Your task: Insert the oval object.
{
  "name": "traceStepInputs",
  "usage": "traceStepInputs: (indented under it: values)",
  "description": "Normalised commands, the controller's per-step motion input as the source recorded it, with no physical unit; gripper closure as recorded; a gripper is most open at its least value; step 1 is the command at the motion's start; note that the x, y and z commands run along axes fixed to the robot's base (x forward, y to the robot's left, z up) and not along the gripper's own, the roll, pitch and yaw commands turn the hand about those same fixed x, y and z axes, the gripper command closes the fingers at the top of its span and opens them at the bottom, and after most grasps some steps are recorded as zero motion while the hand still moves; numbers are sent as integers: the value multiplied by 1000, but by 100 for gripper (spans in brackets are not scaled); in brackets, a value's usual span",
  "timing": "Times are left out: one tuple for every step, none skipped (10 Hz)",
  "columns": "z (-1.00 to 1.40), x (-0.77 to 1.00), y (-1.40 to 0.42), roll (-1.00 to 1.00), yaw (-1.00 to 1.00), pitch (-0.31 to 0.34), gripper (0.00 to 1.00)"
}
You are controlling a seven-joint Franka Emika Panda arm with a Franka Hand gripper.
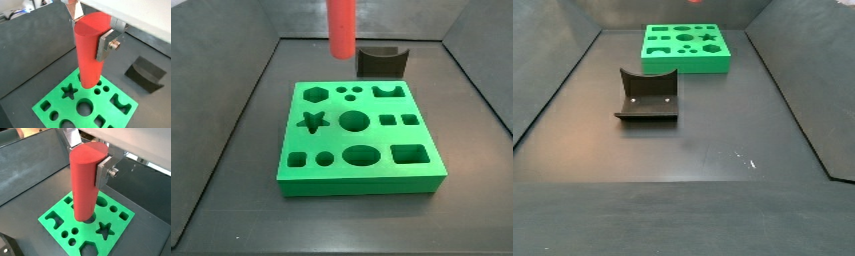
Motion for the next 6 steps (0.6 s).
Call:
traceStepInputs:
  values:
    - [-354, 134, -351, 0, -671, -31, 100]
    - [-551, 209, -543, 0, -486, -63, 100]
    - [-611, 386, -606, 3, -323, -57, 100]
    - [-571, 423, -629, 0, -271, -47, 100]
    - [-549, 471, -646, 0, -229, -36, 100]
    - [-543, 437, -643, 0, -251, -36, 100]
